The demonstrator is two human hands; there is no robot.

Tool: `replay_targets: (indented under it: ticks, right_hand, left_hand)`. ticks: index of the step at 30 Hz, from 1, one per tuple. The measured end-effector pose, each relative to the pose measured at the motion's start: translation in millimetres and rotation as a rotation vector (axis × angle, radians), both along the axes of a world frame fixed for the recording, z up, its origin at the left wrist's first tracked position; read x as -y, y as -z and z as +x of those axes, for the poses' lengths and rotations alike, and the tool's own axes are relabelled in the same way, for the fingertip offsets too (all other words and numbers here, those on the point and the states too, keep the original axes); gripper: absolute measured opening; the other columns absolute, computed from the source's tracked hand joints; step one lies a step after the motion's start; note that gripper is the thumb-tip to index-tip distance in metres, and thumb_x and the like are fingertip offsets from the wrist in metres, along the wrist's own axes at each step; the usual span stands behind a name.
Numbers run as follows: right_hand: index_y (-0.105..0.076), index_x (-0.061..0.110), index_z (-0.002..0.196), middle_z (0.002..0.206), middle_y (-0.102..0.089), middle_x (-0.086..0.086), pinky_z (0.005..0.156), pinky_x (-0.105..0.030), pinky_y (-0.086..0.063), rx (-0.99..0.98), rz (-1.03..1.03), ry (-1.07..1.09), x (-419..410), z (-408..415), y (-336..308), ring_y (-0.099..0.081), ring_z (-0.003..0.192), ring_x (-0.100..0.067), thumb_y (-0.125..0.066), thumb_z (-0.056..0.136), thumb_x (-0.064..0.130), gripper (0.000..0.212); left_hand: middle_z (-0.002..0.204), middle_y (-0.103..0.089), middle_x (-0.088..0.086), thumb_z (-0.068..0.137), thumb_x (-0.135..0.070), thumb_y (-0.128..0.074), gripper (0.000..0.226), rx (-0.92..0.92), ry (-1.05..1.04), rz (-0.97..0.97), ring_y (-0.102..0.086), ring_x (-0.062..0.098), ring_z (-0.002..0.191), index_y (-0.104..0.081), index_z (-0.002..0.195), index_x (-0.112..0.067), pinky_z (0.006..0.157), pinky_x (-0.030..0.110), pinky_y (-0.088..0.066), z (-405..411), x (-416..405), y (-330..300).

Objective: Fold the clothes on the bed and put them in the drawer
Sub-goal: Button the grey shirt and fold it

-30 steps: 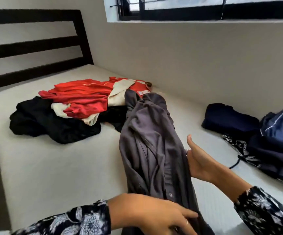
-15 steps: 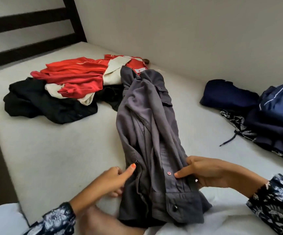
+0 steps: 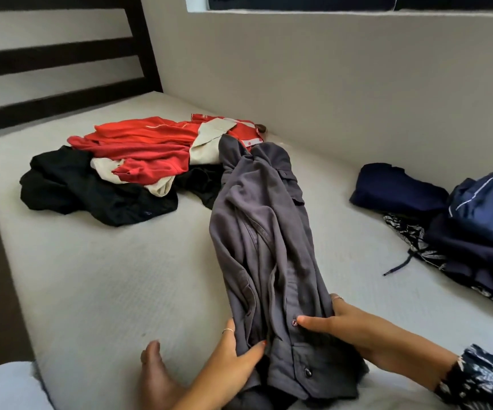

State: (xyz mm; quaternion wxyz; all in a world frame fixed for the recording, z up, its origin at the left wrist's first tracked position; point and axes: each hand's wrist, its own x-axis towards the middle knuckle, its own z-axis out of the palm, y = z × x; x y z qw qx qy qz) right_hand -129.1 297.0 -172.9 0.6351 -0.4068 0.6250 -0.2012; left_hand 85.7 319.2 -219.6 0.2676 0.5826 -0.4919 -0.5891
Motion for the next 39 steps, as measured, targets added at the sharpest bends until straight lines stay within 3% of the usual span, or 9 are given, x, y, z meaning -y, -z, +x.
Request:
replay_targets:
  ticks: [6,8,11,13,17,22,25,30,39]
  right_hand:
    - [-0.039,0.060,0.131,0.128,-0.055,0.025,0.097,-0.018,-0.047,0.076,-0.397,-0.068,-19.1,-2.8,-51.4,-0.058,0.114,0.003,-0.071,0.085,0.017,0.071]
    - [-0.057,0.047,0.124,0.124,-0.061,0.025,0.095,-0.010,-0.042,0.057,-0.462,-0.223,-31.8,-7.1,-58.8,-0.055,0.118,0.003,-0.065,0.089,0.010,0.052]
    - [-0.063,0.047,0.117,0.119,-0.065,0.021,0.094,-0.008,-0.039,0.015,-0.415,-0.354,-44.0,-8.5,-59.7,-0.056,0.114,0.005,-0.065,0.090,0.016,0.041]
    - [-0.065,0.052,0.107,0.117,-0.067,0.017,0.098,-0.011,-0.040,0.003,-0.308,-0.356,-43.0,-8.7,-57.0,-0.057,0.112,0.007,-0.068,0.088,0.026,0.032]
    - [-0.075,0.028,0.103,0.111,-0.072,-0.001,0.094,-0.020,-0.049,0.226,-0.106,-0.287,-27.0,-8.4,-63.4,-0.065,0.107,-0.007,-0.087,0.052,0.048,0.057]
    - [-0.076,0.005,0.083,0.084,-0.072,-0.015,0.077,-0.037,-0.058,0.572,-0.023,0.057,33.0,-11.2,-83.8,-0.069,0.076,-0.027,-0.098,0.027,0.027,0.064]
    - [-0.070,0.006,0.070,0.059,-0.061,-0.007,0.044,-0.021,-0.054,0.629,0.021,0.289,87.7,-7.3,-71.8,-0.061,0.045,-0.014,-0.080,0.077,0.027,0.024]
    - [-0.039,0.007,0.141,0.091,-0.061,-0.022,0.049,-0.025,-0.057,0.473,0.039,0.470,147.3,11.7,-11.5,-0.066,0.051,-0.020,-0.044,0.100,0.040,0.053]
    - [-0.033,0.014,0.144,0.104,-0.056,-0.013,0.064,-0.027,-0.059,0.472,-0.116,0.446,143.1,8.4,-9.6,-0.063,0.078,-0.019,-0.057,0.090,0.047,0.067]
  left_hand:
    - [0.095,-0.054,-0.026,0.093,-0.030,-0.053,0.020,-0.156,-0.104,0.008,-0.050,-0.016,0.081,-0.051,0.113,-0.030,0.070,-0.002,-0.038,9.7,-13.8,-74.0]
    - [0.119,-0.024,-0.046,0.079,-0.072,-0.020,0.038,0.056,0.107,0.041,-0.025,-0.024,0.117,-0.039,0.109,-0.058,0.112,0.013,-0.003,25.6,-28.4,-105.2]
    - [0.146,0.014,-0.014,0.072,-0.069,-0.001,0.080,0.163,0.236,0.093,0.017,0.016,0.139,-0.004,0.147,-0.041,0.099,0.003,0.024,21.6,-53.5,-118.2]
    - [0.140,-0.009,-0.023,0.094,-0.054,-0.041,0.073,0.014,0.004,0.033,0.008,0.018,0.145,0.002,0.149,-0.035,0.106,0.004,0.015,38.1,-57.0,-105.3]
    - [0.124,-0.045,-0.047,0.048,-0.088,-0.061,0.076,0.038,0.201,-0.082,-0.035,-0.005,0.134,-0.043,0.120,-0.071,0.119,0.037,-0.015,34.3,-27.4,-112.1]
    - [0.080,-0.068,0.012,0.072,-0.026,-0.065,0.024,-0.512,-0.194,0.269,-0.064,0.016,0.044,-0.074,0.078,-0.005,0.034,0.017,-0.047,39.1,54.7,-137.7]
    - [0.077,-0.070,0.023,0.094,-0.034,-0.048,0.042,-0.636,-0.251,0.358,-0.070,0.030,0.057,-0.072,0.088,0.000,0.047,0.028,-0.057,33.2,115.7,-136.3]
    - [0.093,-0.070,0.024,0.093,-0.060,-0.040,0.058,-0.538,-0.260,0.375,-0.070,0.030,0.082,-0.041,0.138,-0.024,0.068,0.034,-0.056,9.6,178.8,-85.0]
    - [0.050,-0.065,0.000,0.094,-0.015,-0.056,0.007,0.098,-0.244,-0.235,-0.055,0.007,0.035,-0.061,0.089,-0.013,0.033,0.014,-0.026,4.3,205.1,-79.2]
